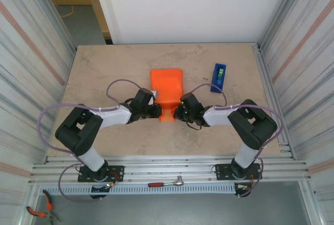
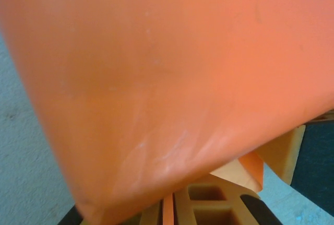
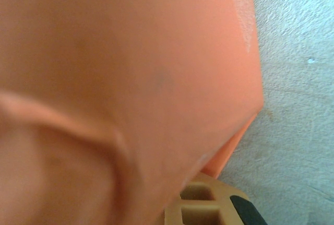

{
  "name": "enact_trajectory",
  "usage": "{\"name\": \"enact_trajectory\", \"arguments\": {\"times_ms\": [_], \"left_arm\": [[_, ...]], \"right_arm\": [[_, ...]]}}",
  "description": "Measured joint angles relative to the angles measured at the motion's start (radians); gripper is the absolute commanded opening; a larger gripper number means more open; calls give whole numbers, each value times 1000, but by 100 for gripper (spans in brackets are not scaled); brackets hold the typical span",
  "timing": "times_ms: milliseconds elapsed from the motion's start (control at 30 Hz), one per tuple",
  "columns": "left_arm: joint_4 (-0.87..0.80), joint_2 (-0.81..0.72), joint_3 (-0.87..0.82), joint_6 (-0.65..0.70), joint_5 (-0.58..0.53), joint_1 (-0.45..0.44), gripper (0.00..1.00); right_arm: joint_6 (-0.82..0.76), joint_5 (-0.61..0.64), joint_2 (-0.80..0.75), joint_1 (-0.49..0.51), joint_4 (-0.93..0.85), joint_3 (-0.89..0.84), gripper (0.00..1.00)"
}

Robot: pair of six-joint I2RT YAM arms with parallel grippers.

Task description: Wrap the gift box in paper

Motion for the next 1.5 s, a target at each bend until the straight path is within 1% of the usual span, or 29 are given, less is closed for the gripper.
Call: {"name": "enact_trajectory", "arguments": {"times_ms": [367, 633, 733, 900, 933, 1067, 1167, 1233, 1267, 1400, 1433, 1500], "left_arm": [[33, 68, 60, -4, 6, -24, 13], [56, 111, 61, -8, -4, -41, 14], [53, 117, 62, -8, -4, -42, 20], [20, 101, 87, -4, 8, -41, 35], [6, 87, 92, -2, 11, -41, 39], [-35, -2, 104, 3, 30, -39, 48], [-47, -87, 104, 0, 41, -27, 50], [-50, -142, 93, -5, 42, -11, 47], [-50, -164, 82, -8, 41, -4, 44], [-53, -240, 10, -30, 26, 22, 18], [-53, -246, -10, -32, 23, 26, 15], [-54, -244, -40, -32, 21, 28, 11]], "right_arm": [[0, 0, 1, 0, -4, 3, 0], [0, 0, 1, 0, -13, 7, 0], [0, 0, 0, 0, -22, 11, 0], [0, -6, -24, -3, -73, 11, 0], [-1, -12, -32, -8, -90, 11, 0], [-3, -24, -83, -24, -142, 6, 0], [-4, -23, -145, -39, -166, -18, 0], [-4, -21, -189, -50, -177, -42, 0], [-4, -20, -204, -54, -182, -53, 0], [-4, -21, -235, -75, -205, -84, 0], [-4, -21, -235, -78, -211, -84, 0], [-4, -24, -235, -83, -211, -84, 0]]}}
